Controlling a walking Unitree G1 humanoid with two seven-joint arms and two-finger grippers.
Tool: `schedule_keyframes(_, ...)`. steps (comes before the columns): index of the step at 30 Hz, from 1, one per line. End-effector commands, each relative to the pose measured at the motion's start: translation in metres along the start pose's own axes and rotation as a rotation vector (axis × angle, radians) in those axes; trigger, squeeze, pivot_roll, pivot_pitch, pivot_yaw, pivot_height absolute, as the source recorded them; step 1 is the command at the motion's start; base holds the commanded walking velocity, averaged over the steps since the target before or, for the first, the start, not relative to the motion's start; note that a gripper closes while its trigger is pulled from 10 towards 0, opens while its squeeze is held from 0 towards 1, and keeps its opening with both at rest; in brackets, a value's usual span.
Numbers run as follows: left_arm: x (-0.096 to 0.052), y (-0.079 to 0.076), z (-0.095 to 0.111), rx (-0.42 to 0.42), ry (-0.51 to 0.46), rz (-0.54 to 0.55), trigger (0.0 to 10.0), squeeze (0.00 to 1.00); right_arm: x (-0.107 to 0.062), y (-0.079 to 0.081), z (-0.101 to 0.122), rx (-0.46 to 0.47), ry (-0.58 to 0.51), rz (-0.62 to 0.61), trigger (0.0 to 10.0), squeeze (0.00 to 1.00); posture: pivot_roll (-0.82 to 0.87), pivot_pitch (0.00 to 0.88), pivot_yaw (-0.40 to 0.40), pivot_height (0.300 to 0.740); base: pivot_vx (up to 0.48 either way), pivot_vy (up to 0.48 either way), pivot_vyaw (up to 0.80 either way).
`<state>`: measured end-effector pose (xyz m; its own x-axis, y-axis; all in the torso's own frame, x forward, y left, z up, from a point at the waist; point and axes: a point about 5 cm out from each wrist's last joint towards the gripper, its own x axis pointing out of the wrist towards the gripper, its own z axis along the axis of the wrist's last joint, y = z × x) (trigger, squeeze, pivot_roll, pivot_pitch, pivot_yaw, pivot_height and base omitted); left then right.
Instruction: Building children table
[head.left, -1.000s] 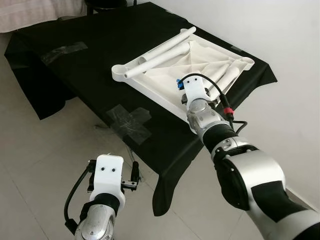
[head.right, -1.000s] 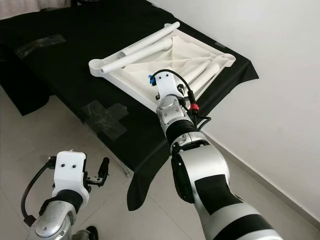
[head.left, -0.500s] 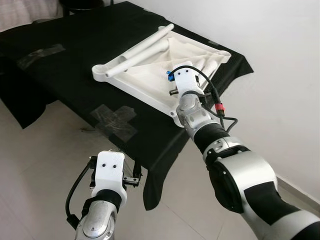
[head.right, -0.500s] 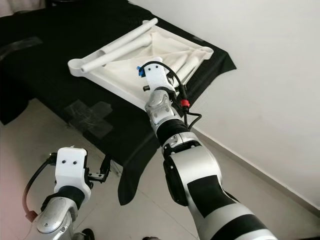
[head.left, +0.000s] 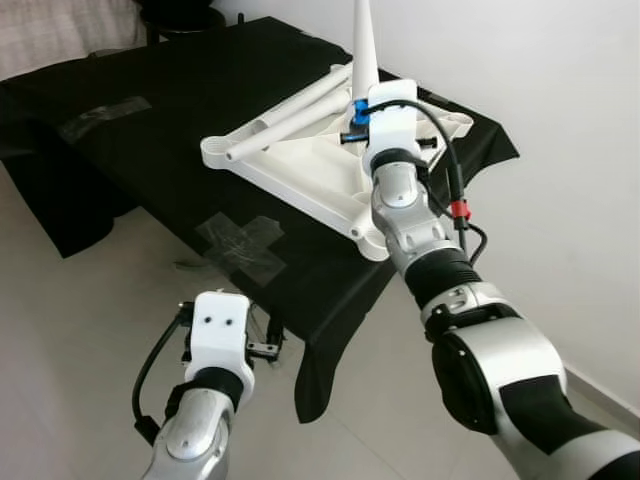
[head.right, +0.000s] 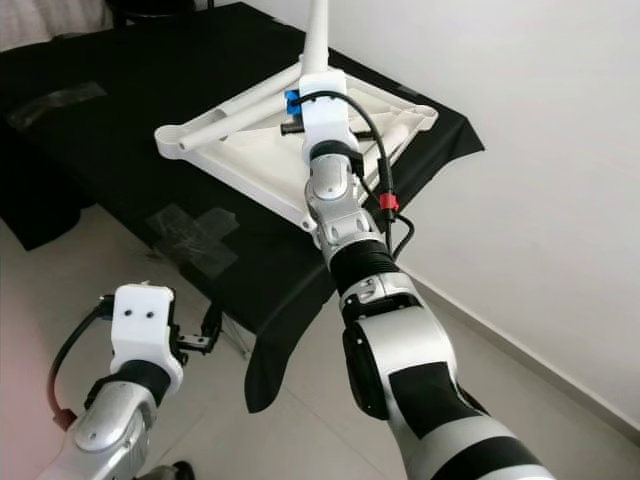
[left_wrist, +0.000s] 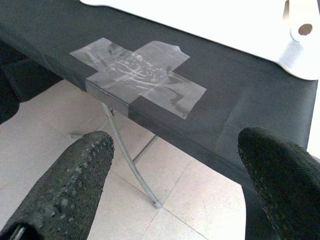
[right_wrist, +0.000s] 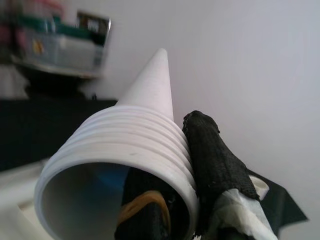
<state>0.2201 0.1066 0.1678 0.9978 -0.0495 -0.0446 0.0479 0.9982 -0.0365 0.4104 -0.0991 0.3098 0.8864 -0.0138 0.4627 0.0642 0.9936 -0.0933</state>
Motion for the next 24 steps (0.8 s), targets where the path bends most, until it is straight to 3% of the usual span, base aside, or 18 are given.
schedule_keyframes(1,0.003,-0.002,0.000,-0.066,0.005,-0.009,10.0,0.00,0.000,-0.012,0.004,0.126,-0.022,0.005,0.0,0.00,0.04,0.081,-0.137,0.740,0.000,0.000,0.00)
schedule_keyframes(2,0.005,0.000,0.002,-0.092,0.001,-0.001,10.0,0.00,0.000,-0.015,0.005,0.205,-0.020,0.029,0.0,0.00,0.04,0.079,-0.137,0.740,0.000,0.000,0.00)
schedule_keyframes(3,0.005,0.000,0.002,-0.092,0.001,-0.001,10.0,0.00,0.000,-0.015,0.005,0.205,-0.020,0.029,0.0,0.00,0.04,0.079,-0.137,0.740,0.000,0.000,0.00)
schedule_keyframes(4,0.013,0.013,0.010,-0.181,-0.018,0.012,10.0,0.00,-0.005,-0.021,-0.002,0.397,0.001,0.143,0.0,0.00,0.04,0.070,-0.126,0.740,0.000,0.000,0.00)
schedule_keyframes(6,0.013,0.013,0.010,-0.181,-0.018,0.012,10.0,0.00,-0.005,-0.021,-0.002,0.397,0.001,0.143,0.0,0.00,0.04,0.070,-0.126,0.740,0.000,0.000,0.00)
schedule_keyframes(8,0.016,0.017,0.013,-0.222,-0.026,0.010,10.0,0.00,-0.008,-0.023,-0.006,0.453,0.009,0.186,0.0,0.00,0.04,0.070,-0.126,0.740,0.000,0.000,0.00)
schedule_keyframes(9,0.020,0.022,0.019,-0.251,-0.048,0.001,10.0,0.00,-0.015,-0.026,-0.015,0.514,0.041,0.247,0.0,0.00,0.04,0.064,-0.121,0.740,0.000,0.000,0.00)
schedule_keyframes(10,0.020,0.022,0.019,-0.251,-0.048,0.001,10.0,0.00,-0.015,-0.026,-0.015,0.514,0.041,0.247,0.0,0.00,0.04,0.064,-0.121,0.740,0.000,0.000,0.00)
schedule_keyframes(11,0.024,0.026,0.026,-0.265,-0.071,-0.024,10.0,0.00,-0.028,-0.030,-0.035,0.565,0.111,0.320,0.0,0.00,0.04,0.057,-0.115,0.740,0.000,0.000,0.00)
schedule_keyframes(13,0.024,0.026,0.026,-0.265,-0.071,-0.024,10.0,0.00,-0.028,-0.030,-0.035,0.565,0.111,0.320,0.0,0.00,0.04,0.057,-0.115,0.740,0.000,0.000,0.00)
schedule_keyframes(14,0.028,0.030,0.030,-0.261,-0.090,-0.040,10.0,0.72,-0.043,-0.033,-0.053,0.596,0.174,0.370,0.0,0.00,0.04,0.051,-0.107,0.740,0.000,0.000,0.00)
schedule_keyframes(15,0.030,0.031,0.034,-0.300,-0.103,-0.064,10.0,1.00,-0.060,-0.033,-0.068,0.660,0.234,0.434,0.0,0.00,0.04,0.052,-0.105,0.740,0.000,0.000,0.00)
schedule_keyframes(16,0.030,0.031,0.034,-0.300,-0.103,-0.064,10.0,1.00,-0.060,-0.033,-0.068,0.660,0.234,0.434,0.0,0.00,0.04,0.052,-0.105,0.740,0.000,0.000,0.00)
schedule_keyframes(19,0.032,0.032,0.044,-0.561,-0.161,-0.086,10.0,1.00,-0.091,-0.026,-0.085,0.750,0.321,0.551,0.0,0.00,0.04,0.058,-0.096,0.740,0.000,0.000,0.00)
schedule_keyframes(20,0.032,0.032,0.044,-0.561,-0.161,-0.086,10.0,1.00,-0.091,-0.026,-0.085,0.750,0.321,0.551,0.0,0.00,0.04,0.058,-0.096,0.740,0.000,0.000,0.00)
schedule_keyframes(21,0.033,0.030,0.047,-0.650,-0.173,-0.114,10.0,1.00,-0.097,-0.023,-0.087,0.769,0.335,0.576,0.0,0.00,0.04,0.060,-0.093,0.740,0.000,0.000,0.00)
schedule_keyframes(22,0.033,0.030,0.047,-0.650,-0.173,-0.114,10.0,1.00,-0.097,-0.023,-0.087,0.769,0.335,0.576,0.0,0.00,0.04,0.060,-0.093,0.740,0.000,0.000,0.00)
schedule_keyframes(24,0.035,0.028,0.054,-0.812,-0.193,-0.162,10.0,1.00,-0.108,-0.020,-0.089,0.824,0.357,0.624,0.0,0.00,0.04,0.061,-0.088,0.740,0.000,0.000,0.00)
